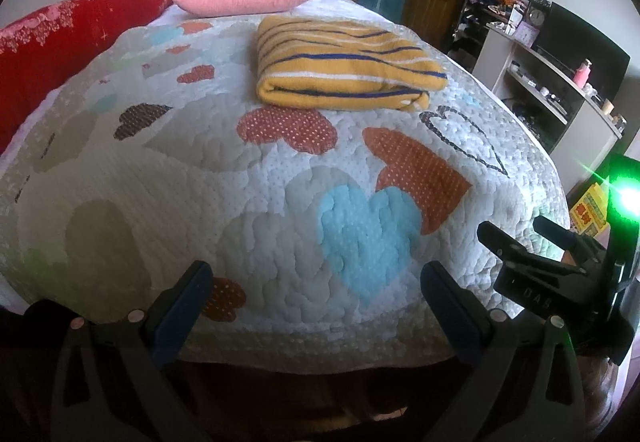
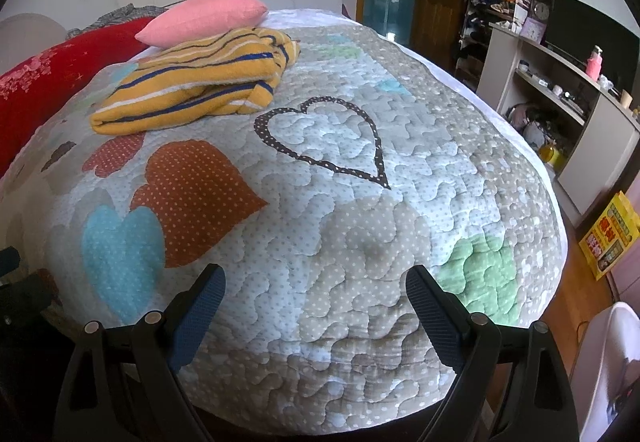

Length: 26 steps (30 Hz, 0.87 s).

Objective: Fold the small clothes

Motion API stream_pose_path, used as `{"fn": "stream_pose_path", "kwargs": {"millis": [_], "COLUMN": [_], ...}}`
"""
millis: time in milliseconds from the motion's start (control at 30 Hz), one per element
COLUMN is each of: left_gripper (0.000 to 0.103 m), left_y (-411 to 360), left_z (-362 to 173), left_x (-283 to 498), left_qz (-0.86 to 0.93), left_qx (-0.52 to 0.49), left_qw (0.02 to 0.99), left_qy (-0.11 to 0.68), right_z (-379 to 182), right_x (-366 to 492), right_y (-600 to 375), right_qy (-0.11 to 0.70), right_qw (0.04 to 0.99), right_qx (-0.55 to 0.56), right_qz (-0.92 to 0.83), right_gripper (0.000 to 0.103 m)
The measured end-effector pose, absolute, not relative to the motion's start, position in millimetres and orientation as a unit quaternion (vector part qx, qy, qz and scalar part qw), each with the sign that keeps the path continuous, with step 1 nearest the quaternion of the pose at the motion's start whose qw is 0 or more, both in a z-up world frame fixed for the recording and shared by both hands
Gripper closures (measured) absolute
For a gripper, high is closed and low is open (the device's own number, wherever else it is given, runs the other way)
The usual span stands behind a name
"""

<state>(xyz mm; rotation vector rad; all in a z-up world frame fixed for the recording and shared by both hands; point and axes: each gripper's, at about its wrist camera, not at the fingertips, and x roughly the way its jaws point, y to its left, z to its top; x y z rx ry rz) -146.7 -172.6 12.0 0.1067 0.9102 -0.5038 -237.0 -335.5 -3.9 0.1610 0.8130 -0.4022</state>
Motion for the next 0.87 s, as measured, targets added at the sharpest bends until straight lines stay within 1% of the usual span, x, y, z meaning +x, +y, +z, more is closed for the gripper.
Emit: {"fn": "stream_pose_path", "kwargs": {"millis": [433, 867], "left_gripper": [0.0, 0.0], "left_y": [-172, -170], "left_z": [9, 5], "left_x": [-144, -144], "left_qz": [-0.234, -0.236], "left_qx": [0.054, 0.05], "left_qw": [0.865, 0.862], "left_qy": [0.441, 0.446], "right_z": [-2, -2], "right_x": [-238, -231], "right_y": [-332, -317], "right_qy": [0.385, 0.385], "right_qw": [0.9, 0.904], "right_qx": [0.076, 0.049], "right_qz": [-0.191, -0.177], "right_gripper": [0.009, 0.009]}}
